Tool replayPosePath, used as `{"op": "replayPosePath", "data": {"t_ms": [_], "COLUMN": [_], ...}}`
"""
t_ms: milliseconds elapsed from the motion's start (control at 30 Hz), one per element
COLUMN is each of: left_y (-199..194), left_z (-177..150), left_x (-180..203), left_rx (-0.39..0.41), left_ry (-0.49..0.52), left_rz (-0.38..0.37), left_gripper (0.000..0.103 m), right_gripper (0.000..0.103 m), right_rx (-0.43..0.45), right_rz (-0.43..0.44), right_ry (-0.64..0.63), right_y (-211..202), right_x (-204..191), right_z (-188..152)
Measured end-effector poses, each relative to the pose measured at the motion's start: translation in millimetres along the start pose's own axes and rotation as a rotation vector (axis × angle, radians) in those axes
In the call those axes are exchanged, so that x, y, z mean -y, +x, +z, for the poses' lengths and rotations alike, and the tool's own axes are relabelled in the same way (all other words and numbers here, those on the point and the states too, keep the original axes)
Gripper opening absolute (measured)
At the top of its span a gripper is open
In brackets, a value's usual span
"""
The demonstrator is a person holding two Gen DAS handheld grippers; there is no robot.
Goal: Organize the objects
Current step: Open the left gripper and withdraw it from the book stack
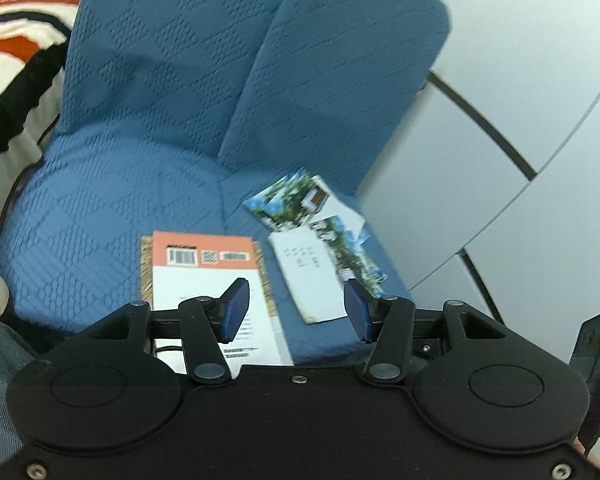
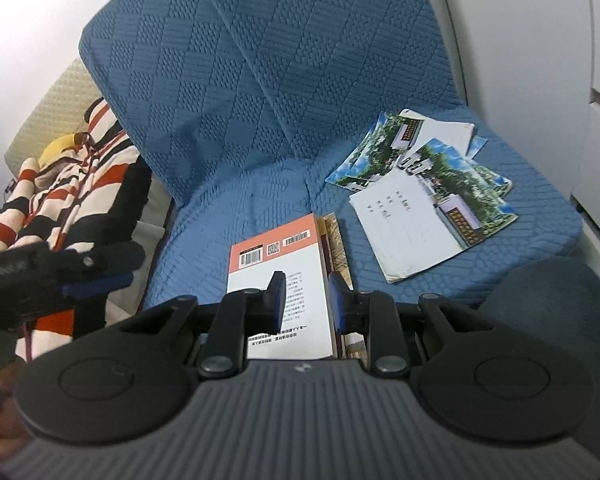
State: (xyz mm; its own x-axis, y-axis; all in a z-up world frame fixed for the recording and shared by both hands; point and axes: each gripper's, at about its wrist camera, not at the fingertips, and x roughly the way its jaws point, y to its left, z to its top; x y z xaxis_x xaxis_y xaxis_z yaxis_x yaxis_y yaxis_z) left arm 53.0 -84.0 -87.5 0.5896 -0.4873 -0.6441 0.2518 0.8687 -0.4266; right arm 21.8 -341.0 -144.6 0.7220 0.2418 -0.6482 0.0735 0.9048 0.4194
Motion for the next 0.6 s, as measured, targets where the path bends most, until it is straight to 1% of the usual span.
{"op": "replayPosePath", "data": {"t_ms": [167, 233, 333, 467, 533, 600], "left_y": [-13, -14, -14, -4, 2, 9], "left_z": [-2, -4, -7, -10, -11, -11], "left_x": [22, 31, 42, 58, 66, 75], "left_rx": [0.015, 0.009, 0.005, -0.002, -0.005, -0.005], "left_ry": [0.010, 0.014, 0.019, 0.037, 0.041, 0.057], "left_rz": [-0.016, -0.027, -0.038, -0.044, -0.054, -0.055], "left_gripper": [0.054, 0.055, 0.057, 0.059, 0.061, 0.067], "right_gripper": [0.028, 0.028, 0.028, 0.028, 0.028, 0.028], "right_rx": [0.022, 0.031, 0.041, 0.058, 0.065, 0.072], "right_rz": [-0.006, -0.013, -0.007, -0.034, -0.044, -0.058], "right_ry": [-0.001, -0.011, -0.024, -0.014, -0.001, 0.006], "right_y": [-24, -30, -38, -46, -50, -52], "right_x": [1, 3, 7, 20, 28, 37], "right_z": [1, 2, 3, 3, 4, 5]}}
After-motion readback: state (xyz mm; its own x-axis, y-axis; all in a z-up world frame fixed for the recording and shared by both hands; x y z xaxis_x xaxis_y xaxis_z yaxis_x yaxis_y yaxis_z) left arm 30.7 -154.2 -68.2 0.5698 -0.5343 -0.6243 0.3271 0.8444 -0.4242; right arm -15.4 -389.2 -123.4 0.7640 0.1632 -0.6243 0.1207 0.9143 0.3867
